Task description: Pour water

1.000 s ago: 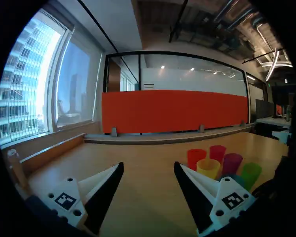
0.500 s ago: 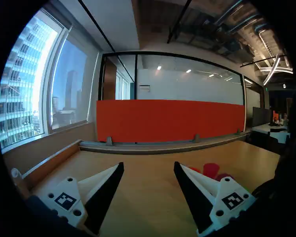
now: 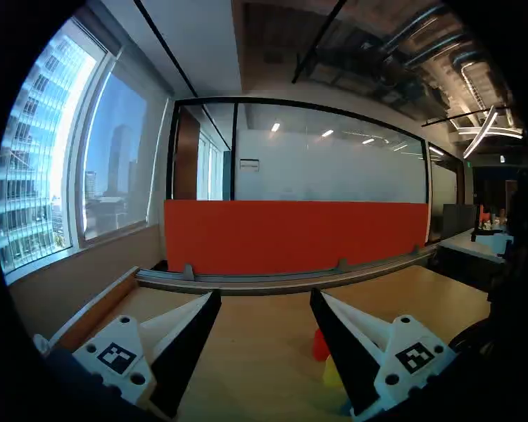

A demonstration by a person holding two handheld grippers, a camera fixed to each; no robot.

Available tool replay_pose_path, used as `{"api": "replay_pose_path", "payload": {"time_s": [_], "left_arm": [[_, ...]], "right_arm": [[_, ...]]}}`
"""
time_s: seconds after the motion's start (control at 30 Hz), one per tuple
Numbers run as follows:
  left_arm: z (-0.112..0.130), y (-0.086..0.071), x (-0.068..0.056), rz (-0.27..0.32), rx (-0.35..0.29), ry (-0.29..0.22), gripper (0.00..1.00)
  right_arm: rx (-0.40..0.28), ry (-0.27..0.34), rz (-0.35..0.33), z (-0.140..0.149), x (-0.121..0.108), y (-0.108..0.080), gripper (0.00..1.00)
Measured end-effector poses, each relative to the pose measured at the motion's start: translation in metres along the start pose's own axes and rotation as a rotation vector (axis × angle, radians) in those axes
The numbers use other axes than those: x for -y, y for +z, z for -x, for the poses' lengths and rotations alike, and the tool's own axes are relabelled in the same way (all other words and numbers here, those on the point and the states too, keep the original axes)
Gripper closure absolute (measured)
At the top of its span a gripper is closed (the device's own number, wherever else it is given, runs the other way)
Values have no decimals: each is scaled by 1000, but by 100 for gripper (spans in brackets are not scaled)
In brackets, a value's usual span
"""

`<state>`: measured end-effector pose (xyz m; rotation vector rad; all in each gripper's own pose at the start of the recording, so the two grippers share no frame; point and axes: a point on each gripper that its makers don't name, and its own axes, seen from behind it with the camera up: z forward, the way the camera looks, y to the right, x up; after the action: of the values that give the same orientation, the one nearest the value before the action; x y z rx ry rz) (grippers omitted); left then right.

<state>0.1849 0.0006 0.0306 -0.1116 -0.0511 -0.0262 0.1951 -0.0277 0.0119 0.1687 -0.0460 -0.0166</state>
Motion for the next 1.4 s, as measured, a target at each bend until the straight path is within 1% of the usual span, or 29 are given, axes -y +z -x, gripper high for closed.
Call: {"api": "replay_pose_path", "payload": {"time_s": [0.1, 0.2, 0.3, 0.57, 0.8, 0.9, 1.0, 1.1, 1.27, 1.4], "left_arm": [[-8, 1, -6, 27, -3, -3, 6], [-8, 3, -13, 67, 7, -9, 6], [-7, 4, -22, 116, 15, -20, 6], [-10, 2, -47, 257, 10, -27, 6], [-17, -7, -72, 385, -5, -30, 6], [-22, -13, -79, 426, -15, -32, 6], [-24, -18, -83, 454, -18, -35, 6], [-23, -21, -85, 473, -15, -24, 6], [-17, -25, -84, 485, -4, 4, 6], [-11, -29, -85, 505, 12, 14, 6]], "right_arm": [[10, -3, -21, -4, 4, 1, 0], [21, 0, -51, 0, 10, 3, 0], [29, 4, -103, 5, 20, 5, 0], [14, 6, -276, -1, 55, 2, 0], [6, -2, -430, -12, 89, -7, 0], [7, 1, -488, -17, 101, -11, 0], [4, -2, -537, -19, 110, -15, 0], [8, -9, -563, -20, 115, -17, 0], [22, -25, -601, -19, 124, -21, 0], [50, -53, -632, -10, 130, -26, 0]]}}
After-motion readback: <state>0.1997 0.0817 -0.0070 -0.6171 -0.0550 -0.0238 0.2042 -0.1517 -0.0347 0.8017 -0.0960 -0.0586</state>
